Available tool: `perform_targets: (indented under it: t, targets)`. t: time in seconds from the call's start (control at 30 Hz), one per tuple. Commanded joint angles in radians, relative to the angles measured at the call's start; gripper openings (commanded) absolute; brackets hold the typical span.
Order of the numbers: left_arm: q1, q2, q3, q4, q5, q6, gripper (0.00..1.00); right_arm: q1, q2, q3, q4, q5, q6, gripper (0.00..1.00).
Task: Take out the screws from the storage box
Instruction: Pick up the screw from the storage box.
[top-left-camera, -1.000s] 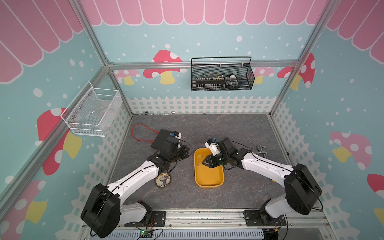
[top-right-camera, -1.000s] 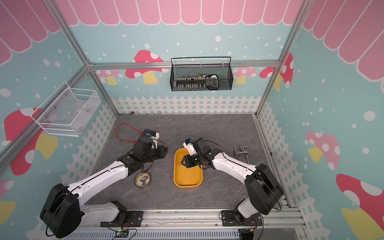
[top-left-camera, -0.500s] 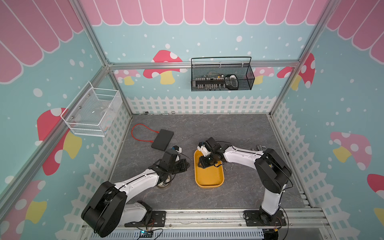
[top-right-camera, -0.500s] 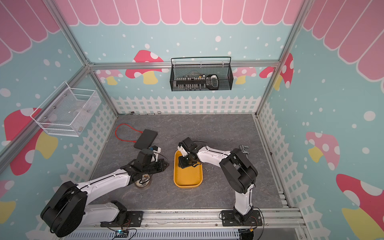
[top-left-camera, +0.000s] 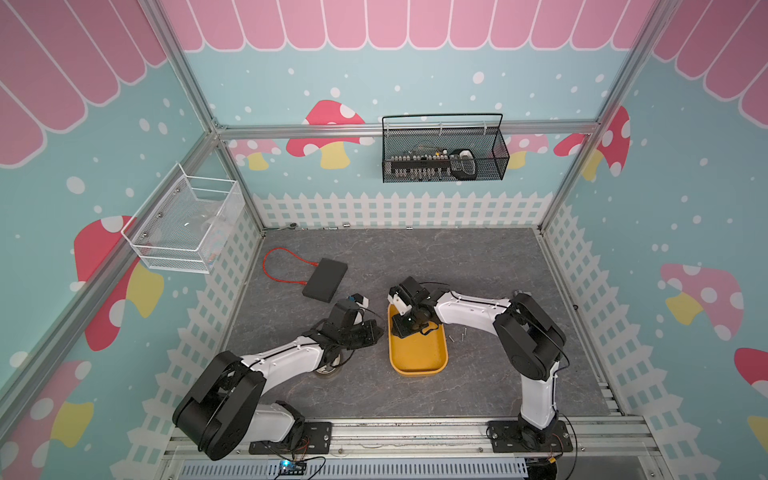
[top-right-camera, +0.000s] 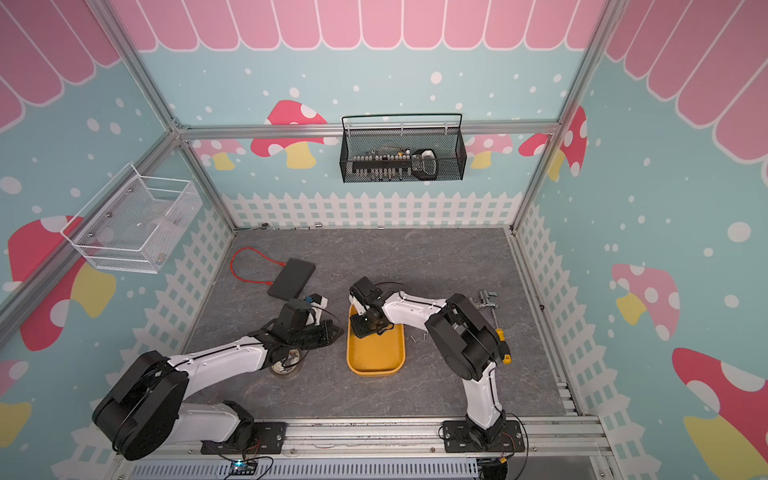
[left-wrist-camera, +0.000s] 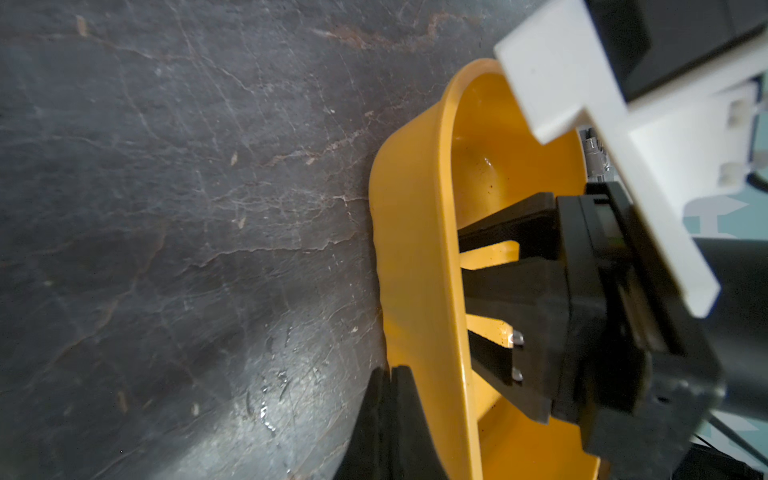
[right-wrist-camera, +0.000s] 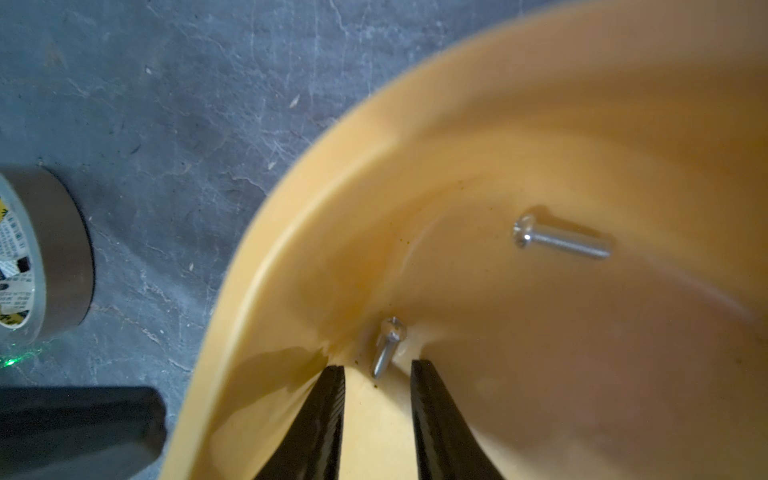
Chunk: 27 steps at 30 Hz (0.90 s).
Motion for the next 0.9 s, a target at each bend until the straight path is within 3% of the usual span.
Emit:
perform_targets:
  t: [0.0, 0.47, 0.87]
  targets:
    - [-0.006, 0.006, -0.017, 0.029, 0.017, -0.006, 0.02, 0.016, 0.053, 0.009, -0.067, 0.067, -0.012, 0.3]
    - [-0.007, -0.003, -0.022, 0.031, 0.014, -0.005, 0.02, 0.041, 0.128, 0.041, -0.19, 0.236, -0.043, 0.21]
    - [-0.006, -0.011, -0.025, 0.029, 0.011, -0.006, 0.01, 0.042, 0.153, 0.025, -0.207, 0.238, -0.049, 0.21]
